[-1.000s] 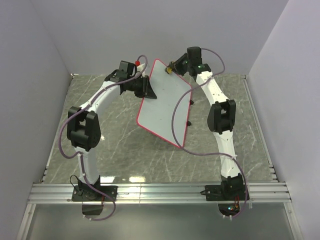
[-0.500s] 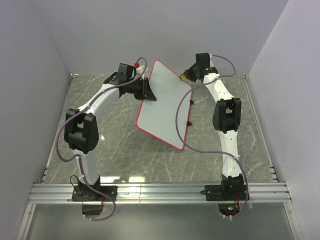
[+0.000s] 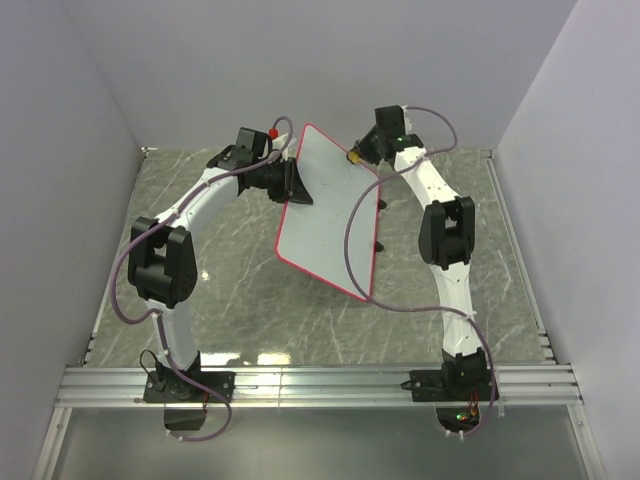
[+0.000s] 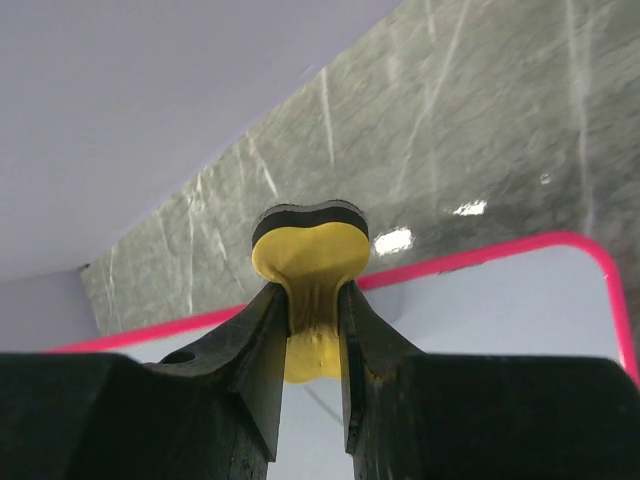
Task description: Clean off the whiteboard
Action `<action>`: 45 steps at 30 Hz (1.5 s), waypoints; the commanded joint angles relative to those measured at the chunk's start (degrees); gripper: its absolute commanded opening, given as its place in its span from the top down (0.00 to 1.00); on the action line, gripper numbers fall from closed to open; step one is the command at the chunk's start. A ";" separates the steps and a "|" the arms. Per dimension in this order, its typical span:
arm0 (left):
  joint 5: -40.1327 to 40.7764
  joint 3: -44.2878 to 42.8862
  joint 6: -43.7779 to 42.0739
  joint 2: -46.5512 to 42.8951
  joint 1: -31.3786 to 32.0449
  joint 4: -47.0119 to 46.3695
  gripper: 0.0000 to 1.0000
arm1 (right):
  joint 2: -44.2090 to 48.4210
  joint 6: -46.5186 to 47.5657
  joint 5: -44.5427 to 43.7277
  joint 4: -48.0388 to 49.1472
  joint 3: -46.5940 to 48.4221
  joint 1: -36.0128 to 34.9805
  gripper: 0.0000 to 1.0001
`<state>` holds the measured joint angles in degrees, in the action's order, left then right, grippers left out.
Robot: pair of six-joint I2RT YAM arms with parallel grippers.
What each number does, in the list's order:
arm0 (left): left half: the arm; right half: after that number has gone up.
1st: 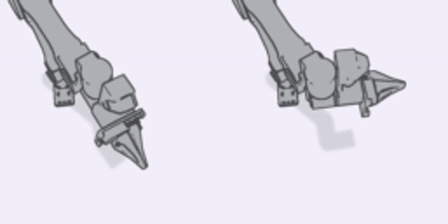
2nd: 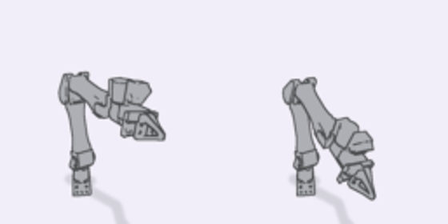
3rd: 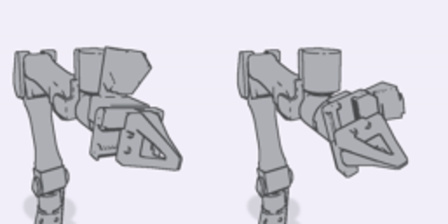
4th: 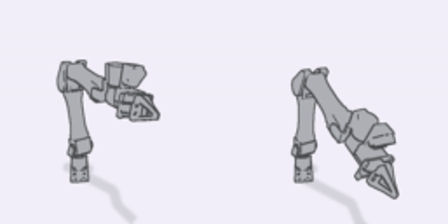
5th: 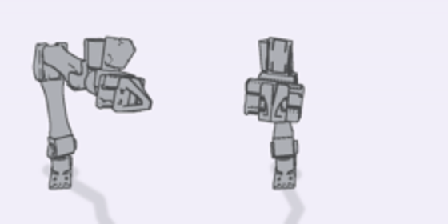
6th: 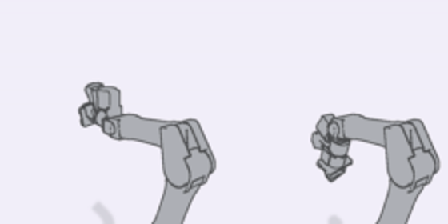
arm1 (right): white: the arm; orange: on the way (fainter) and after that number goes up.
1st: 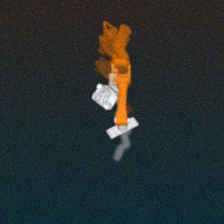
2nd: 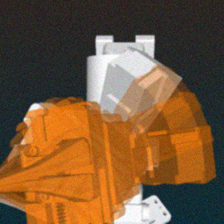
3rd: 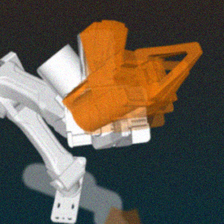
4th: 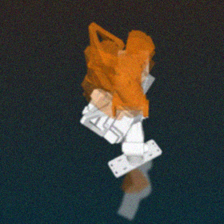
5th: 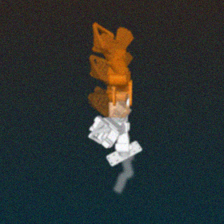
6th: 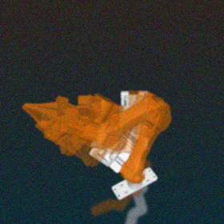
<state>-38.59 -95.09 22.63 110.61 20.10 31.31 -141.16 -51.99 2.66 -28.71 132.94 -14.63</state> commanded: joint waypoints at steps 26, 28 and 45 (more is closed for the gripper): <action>1.58 2.45 -12.61 4.88 8.20 7.19 1.00 | 15.74 6.19 13.69 -8.03 -25.98 -11.38 1.00; 1.76 2.36 -12.44 4.88 7.85 7.01 1.00 | 16.18 6.20 14.57 -8.64 -26.24 -11.91 1.00; 4.66 -2.73 -7.78 8.31 1.96 6.04 1.00 | 24.62 7.25 17.82 -6.71 -43.02 -14.63 1.00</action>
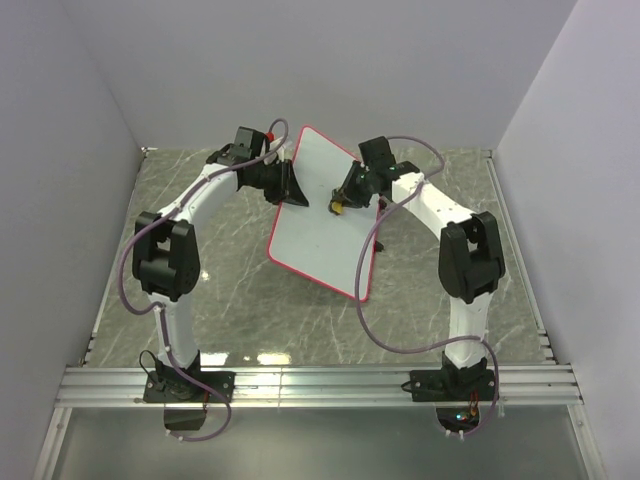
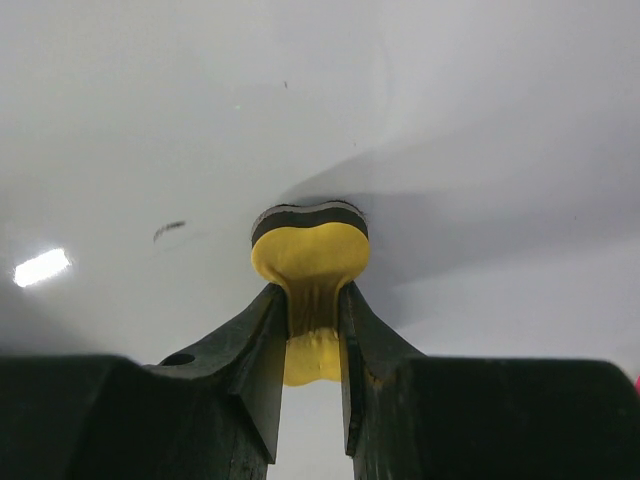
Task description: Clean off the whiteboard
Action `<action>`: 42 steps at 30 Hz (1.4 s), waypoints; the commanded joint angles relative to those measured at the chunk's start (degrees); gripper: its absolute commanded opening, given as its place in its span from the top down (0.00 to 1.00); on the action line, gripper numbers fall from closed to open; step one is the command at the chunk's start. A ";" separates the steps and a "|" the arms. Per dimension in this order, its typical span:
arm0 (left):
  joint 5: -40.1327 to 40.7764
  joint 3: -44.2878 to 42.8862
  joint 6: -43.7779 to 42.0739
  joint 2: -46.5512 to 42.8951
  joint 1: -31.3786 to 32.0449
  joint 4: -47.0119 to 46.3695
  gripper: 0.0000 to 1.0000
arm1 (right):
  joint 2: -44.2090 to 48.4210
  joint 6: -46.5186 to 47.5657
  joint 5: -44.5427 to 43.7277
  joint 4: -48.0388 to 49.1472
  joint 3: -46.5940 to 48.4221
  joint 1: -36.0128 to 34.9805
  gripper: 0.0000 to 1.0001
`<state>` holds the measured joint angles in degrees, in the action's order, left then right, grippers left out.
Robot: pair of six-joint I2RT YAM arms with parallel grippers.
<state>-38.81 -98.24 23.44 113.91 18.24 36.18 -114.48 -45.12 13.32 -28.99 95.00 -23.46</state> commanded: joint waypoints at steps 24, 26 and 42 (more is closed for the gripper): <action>9.18 -7.06 -5.69 8.52 3.91 4.42 1.00 | 10.58 8.48 3.99 -15.57 -12.73 -22.14 1.00; 9.54 -7.14 -5.60 8.09 4.26 4.68 1.00 | 11.55 7.51 3.55 -14.08 -14.66 -22.50 1.00; 11.74 -0.64 -5.69 1.94 6.72 7.50 1.00 | 6.75 8.12 -0.67 -12.75 4.30 -6.08 1.00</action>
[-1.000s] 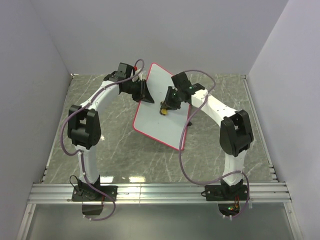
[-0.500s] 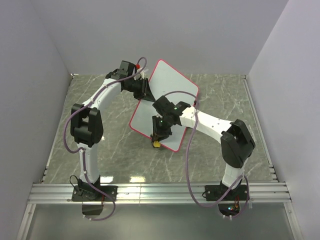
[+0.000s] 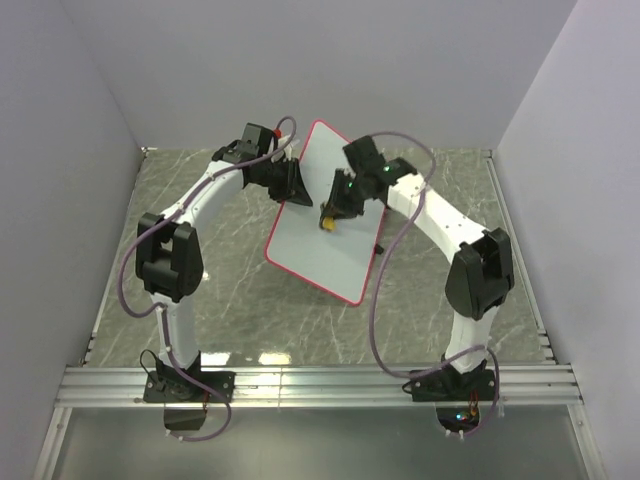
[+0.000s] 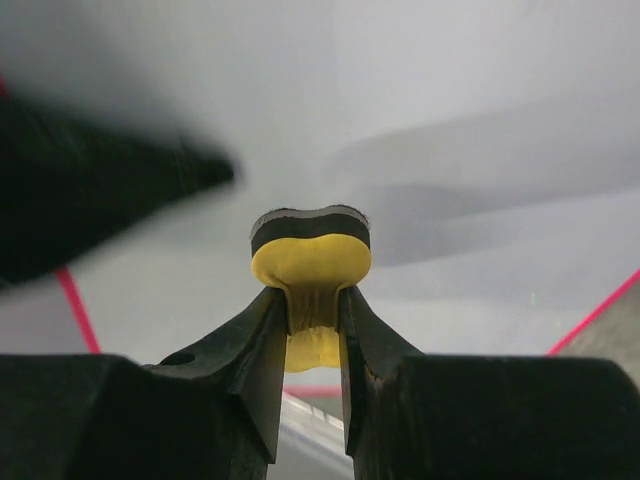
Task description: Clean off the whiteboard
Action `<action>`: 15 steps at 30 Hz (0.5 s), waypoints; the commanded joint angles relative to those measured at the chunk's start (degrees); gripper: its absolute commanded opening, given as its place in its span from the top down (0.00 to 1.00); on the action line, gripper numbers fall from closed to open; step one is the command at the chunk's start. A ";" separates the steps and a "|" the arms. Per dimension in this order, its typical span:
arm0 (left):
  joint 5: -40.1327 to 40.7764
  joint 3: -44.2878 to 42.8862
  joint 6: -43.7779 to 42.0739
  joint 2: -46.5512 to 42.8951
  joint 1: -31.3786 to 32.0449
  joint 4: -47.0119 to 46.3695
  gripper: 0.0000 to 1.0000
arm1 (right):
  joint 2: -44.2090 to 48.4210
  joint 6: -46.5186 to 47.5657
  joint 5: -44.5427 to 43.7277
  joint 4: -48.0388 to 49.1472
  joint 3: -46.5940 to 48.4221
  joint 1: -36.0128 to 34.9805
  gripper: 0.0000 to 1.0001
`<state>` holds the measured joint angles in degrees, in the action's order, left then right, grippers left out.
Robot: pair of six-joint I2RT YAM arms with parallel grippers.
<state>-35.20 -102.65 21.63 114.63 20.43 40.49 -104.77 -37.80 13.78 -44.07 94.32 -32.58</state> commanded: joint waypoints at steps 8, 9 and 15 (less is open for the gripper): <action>7.60 3.69 -4.40 -0.02 4.80 3.63 1.00 | -25.20 1.77 -1.21 -6.37 34.76 4.10 1.00; 7.60 3.51 -4.49 -0.02 4.80 3.89 1.00 | -29.31 1.07 -1.04 -6.98 37.31 4.19 1.00; 7.34 3.25 -4.40 -0.98 4.71 3.98 1.00 | -32.61 -3.59 -1.12 -3.92 34.98 7.44 1.00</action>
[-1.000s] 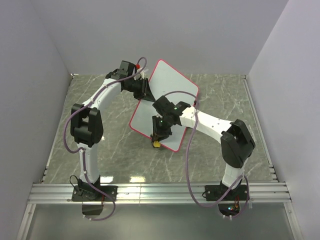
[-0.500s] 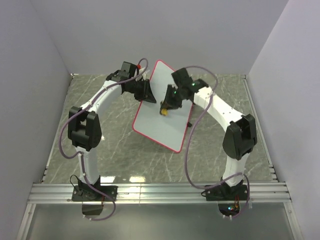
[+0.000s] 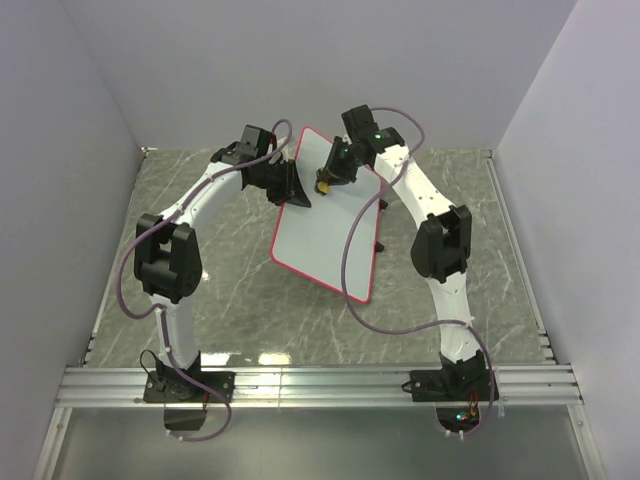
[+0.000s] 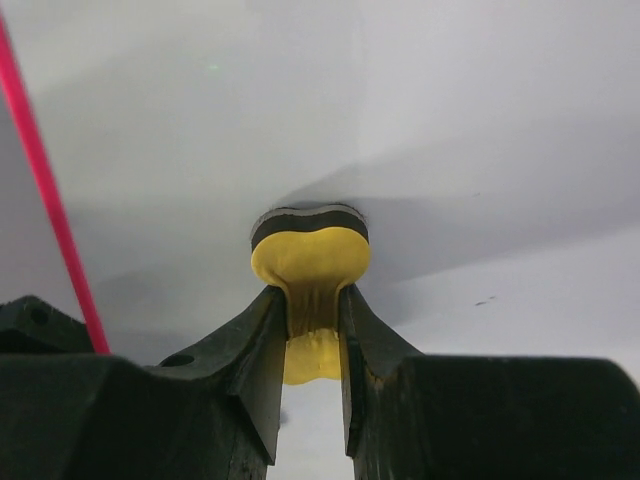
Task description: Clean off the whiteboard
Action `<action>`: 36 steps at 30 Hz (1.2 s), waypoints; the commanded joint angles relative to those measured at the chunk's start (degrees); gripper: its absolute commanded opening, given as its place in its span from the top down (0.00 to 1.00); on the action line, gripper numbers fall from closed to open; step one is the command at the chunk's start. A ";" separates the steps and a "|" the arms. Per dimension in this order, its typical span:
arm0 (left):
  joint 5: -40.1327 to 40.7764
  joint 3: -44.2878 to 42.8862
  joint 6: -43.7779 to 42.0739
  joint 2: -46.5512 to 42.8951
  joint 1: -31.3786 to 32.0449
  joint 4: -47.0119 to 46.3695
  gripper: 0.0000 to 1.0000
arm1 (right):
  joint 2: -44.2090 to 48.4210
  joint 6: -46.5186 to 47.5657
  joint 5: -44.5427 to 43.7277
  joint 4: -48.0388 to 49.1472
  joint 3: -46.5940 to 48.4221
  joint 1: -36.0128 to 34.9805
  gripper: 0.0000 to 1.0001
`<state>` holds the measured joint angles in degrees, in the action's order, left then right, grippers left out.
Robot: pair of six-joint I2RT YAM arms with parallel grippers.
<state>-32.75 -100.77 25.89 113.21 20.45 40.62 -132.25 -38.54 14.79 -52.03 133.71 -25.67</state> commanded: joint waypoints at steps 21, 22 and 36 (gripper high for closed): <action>5.68 1.46 -8.22 -0.53 3.28 3.32 1.00 | 12.26 2.42 -9.86 4.48 -29.37 3.69 1.00; 6.12 0.76 -7.96 -0.53 3.28 3.59 1.00 | 15.58 2.07 -11.08 4.66 -30.25 3.96 1.00; 8.06 -9.79 -3.92 4.56 3.28 8.60 1.00 | 48.82 0.22 -17.59 10.10 -63.45 8.35 1.00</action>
<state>-30.35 -108.22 24.43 115.35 22.48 46.74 -86.91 -37.89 0.40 -43.38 75.79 -18.00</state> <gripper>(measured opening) 0.264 0.293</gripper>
